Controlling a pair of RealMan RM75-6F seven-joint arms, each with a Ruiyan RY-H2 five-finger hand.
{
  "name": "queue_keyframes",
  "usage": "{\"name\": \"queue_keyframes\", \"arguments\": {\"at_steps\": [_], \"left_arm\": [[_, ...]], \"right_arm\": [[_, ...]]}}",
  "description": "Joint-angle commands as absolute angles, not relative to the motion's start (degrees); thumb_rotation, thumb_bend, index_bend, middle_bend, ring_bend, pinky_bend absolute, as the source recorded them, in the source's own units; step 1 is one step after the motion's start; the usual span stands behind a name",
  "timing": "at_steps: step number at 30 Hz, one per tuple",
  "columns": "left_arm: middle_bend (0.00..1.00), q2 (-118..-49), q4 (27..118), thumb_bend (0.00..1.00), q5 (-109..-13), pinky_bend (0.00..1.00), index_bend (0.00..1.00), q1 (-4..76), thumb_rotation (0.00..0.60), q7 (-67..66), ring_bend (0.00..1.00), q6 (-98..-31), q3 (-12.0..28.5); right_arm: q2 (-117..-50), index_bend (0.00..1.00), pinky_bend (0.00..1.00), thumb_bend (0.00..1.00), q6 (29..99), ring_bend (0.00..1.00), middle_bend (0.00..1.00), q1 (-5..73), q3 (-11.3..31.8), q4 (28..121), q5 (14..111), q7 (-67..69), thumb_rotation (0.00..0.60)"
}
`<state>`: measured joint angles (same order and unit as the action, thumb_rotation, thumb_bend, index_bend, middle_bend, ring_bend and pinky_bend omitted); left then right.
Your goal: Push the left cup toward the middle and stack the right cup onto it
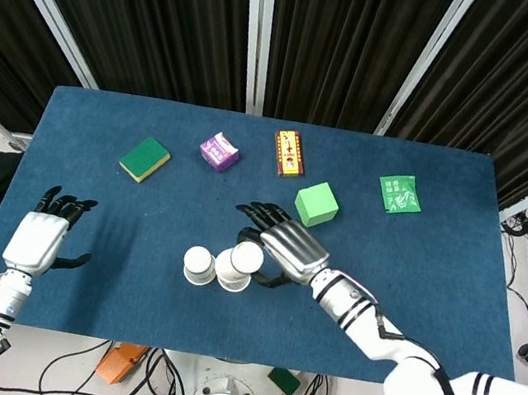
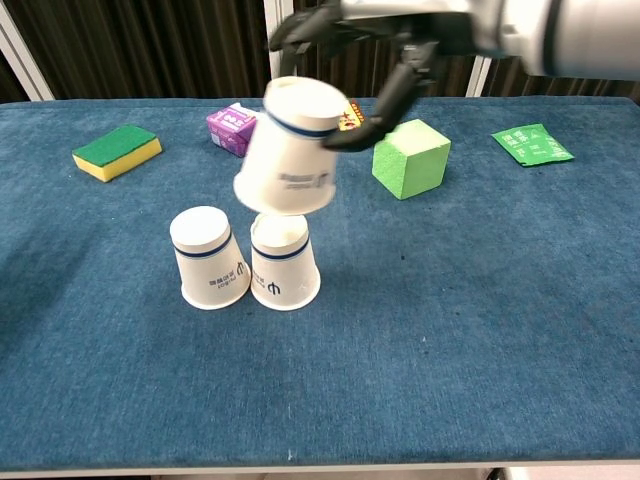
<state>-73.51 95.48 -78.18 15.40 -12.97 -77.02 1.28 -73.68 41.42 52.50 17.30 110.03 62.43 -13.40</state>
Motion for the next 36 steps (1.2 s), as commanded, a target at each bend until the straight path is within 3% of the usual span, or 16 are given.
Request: {"name": "queue_keyframes", "arguments": {"at_steps": [1,13,29,36], "left_arm": [[0.25,-73.5,95.2,0.18,-78.1,0.03,0.17,15.2,0.6,-12.7,0.17,-76.9,1.4],[0.25,-73.5,94.8,0.18,-77.7,0.03,0.17,14.9,0.6,-12.0,0.17,-76.4,2.0],[0.25,-73.7,94.5,0.18,-77.6,0.03,0.17,14.6,0.6,-11.9,0.17,-75.9,2.5],[0.25,-73.8,94.3,0.18,-77.7,0.03,0.17,14.2,0.6,-11.7,0.17,-76.1,2.6]], "right_arm": [[-77.1,0.42,0.12,0.47,41.5,0.02,0.11,56.0,17.3,108.6,57.9,-16.9,0.6],[-83.6,0.4,0.12,0.47,45.1,0.02,0.11,63.9,15.1,103.9,47.3,-25.2,0.6],[-84.2,0.34,0.12,0.47,46.4,0.02,0.11,67.0,13.4,103.5,44.7,-25.8,0.6],[-84.4,0.25,0.11,0.47,46.7,0.02,0.11,67.7,12.5,103.7,44.4,-25.9,0.6]]}}
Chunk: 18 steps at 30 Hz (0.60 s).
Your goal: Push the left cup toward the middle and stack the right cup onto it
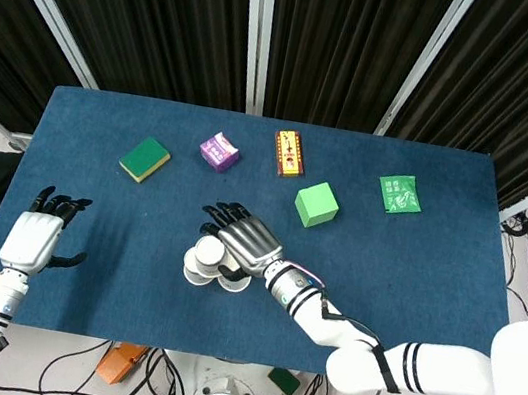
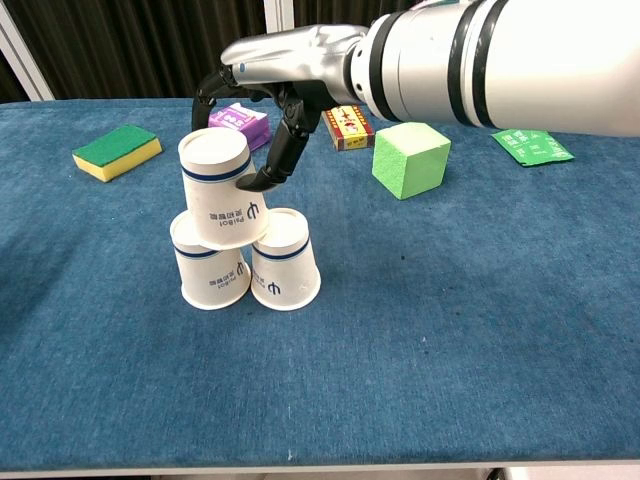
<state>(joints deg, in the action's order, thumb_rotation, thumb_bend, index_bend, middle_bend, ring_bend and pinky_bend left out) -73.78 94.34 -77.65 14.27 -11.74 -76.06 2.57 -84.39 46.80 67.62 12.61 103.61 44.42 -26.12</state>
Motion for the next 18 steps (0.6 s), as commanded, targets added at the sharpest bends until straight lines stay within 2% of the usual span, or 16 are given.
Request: {"name": "queue_keyframes", "arguments": {"at_steps": [1,6,10,14,18], "left_arm": [[0.25,-73.8,94.3,0.18,-77.7,0.03,0.17,14.2,0.6,-11.7,0.17,-76.1,2.6],[0.25,-73.8,94.2,0.18,-77.8,0.03,0.17,14.0,0.6,-11.4,0.17,-76.4,2.8],[0.25,-73.4,94.0,0.18,-77.9,0.03,0.17,13.9,0.6,-11.1,0.17,-76.6,3.0],[0.25,-72.8,92.7,0.18,-77.6,0.03,0.17,13.7,0.6,-9.9,0.17,-76.7,3.5],[0.25,-72.1,90.7,0.18,-77.6,0.03,0.17,13.2,0.6,-8.2,0.17,-77.3,3.8]], "right_arm": [[-84.3,0.24,0.11,0.47,46.7,0.02,0.11,67.8,12.4,103.8,44.4,-25.8,0.6],[-83.3,0.19,0.09,0.47,47.3,0.01,0.11,67.3,12.4,105.1,45.8,-24.7,0.6],[-79.5,0.1,0.07,0.47,50.5,0.0,0.11,64.4,12.3,108.4,49.9,-22.8,0.6],[-72.9,0.04,0.06,0.45,59.8,0.0,0.11,56.8,9.0,111.9,58.8,-22.6,0.6],[-66.8,0.01,0.06,0.35,70.3,0.0,0.11,47.2,3.3,113.1,68.1,-21.2,0.6]]}}
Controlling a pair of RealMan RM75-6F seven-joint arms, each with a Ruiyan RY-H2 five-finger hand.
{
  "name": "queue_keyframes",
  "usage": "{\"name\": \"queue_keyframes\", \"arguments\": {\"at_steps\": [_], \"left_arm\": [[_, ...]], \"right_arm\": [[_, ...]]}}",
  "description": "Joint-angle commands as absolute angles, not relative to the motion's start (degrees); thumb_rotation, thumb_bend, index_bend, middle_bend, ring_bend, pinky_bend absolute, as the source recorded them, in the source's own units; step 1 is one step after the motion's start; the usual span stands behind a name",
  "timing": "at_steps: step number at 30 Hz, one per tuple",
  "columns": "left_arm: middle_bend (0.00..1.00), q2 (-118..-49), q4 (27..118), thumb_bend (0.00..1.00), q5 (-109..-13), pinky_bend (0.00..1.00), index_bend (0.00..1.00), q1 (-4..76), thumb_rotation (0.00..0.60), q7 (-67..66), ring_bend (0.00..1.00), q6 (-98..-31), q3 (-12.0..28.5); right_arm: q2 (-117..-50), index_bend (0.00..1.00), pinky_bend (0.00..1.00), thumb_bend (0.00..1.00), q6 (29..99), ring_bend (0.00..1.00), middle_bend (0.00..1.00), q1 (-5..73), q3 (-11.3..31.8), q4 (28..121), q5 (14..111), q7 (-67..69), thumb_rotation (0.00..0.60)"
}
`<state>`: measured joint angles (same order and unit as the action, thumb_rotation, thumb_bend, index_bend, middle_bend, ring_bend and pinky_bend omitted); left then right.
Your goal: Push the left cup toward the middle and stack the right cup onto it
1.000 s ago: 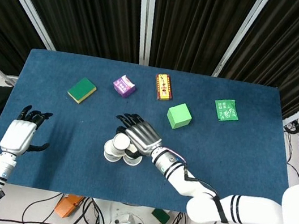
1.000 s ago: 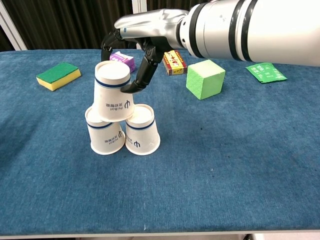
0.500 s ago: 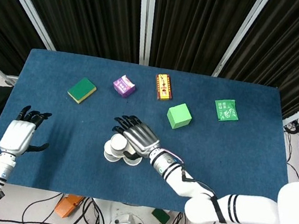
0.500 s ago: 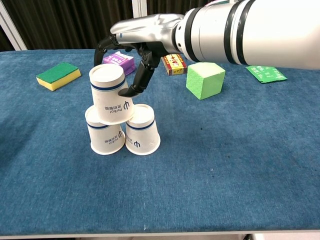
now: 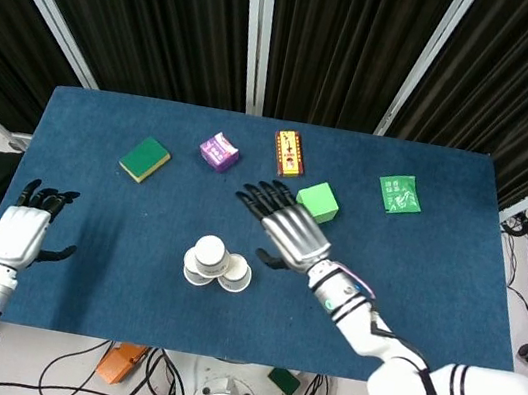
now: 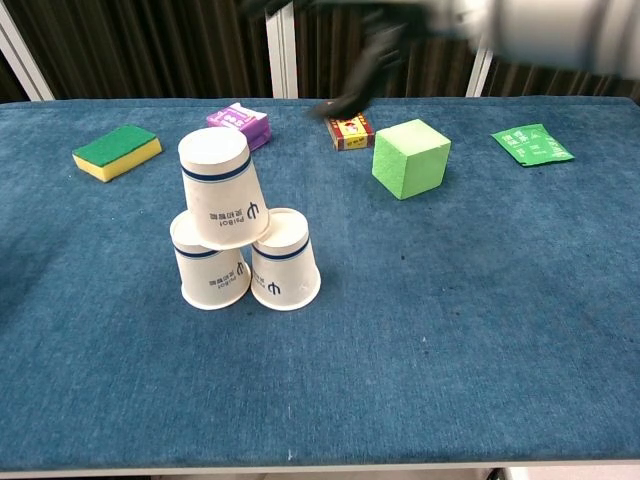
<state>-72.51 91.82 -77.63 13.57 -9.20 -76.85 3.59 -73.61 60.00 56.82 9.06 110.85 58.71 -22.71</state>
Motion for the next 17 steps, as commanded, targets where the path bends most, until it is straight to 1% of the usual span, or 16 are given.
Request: {"name": "queue_keyframes", "arguments": {"at_steps": [1,3,6,9,13,17], "left_arm": [[0.25,-72.0,90.2,0.18,-77.8,0.03,0.17,13.1,0.6,-7.6,0.17,-77.6,3.9],[0.25,-71.9,88.9,0.18,-78.6,0.03,0.17,12.6,0.6,-5.0,0.17,-78.5,4.0],[0.25,-72.2,86.2,0.18,-80.0,0.03,0.17,11.6,0.6,-1.2,0.17,-80.3,3.9],[0.25,-72.1,84.5,0.18,-80.4,0.03,0.17,10.2,0.6,0.6,0.17,-81.8,3.4],[0.25,-71.8,83.6,0.17,-81.2,0.03,0.17,7.9,0.6,2.6,0.17,-84.5,2.5],[0.25,-71.2,84.0,0.17,-82.2,0.03,0.17,6.0,0.6,2.6,0.17,-86.5,1.5]], "right_arm": [[-65.6,0.01,0.06,0.33,72.6,0.0,0.11,44.8,1.8,112.7,70.3,-20.4,0.6],[-63.3,0.0,0.06,0.31,77.9,0.0,0.1,39.3,-1.5,111.1,74.8,-18.0,0.6],[-61.7,0.0,0.06,0.31,85.0,0.0,0.09,31.6,-5.3,107.1,79.4,-12.7,0.6],[-61.2,0.0,0.05,0.31,90.7,0.0,0.08,24.7,-7.9,102.7,81.6,-7.2,0.6],[-61.3,0.0,0.03,0.31,95.0,0.0,0.07,17.6,-10.1,98.0,82.8,0.4,0.6],[-61.7,0.0,0.0,0.31,95.7,0.0,0.06,13.1,-11.4,94.5,83.5,5.7,0.6]]}}
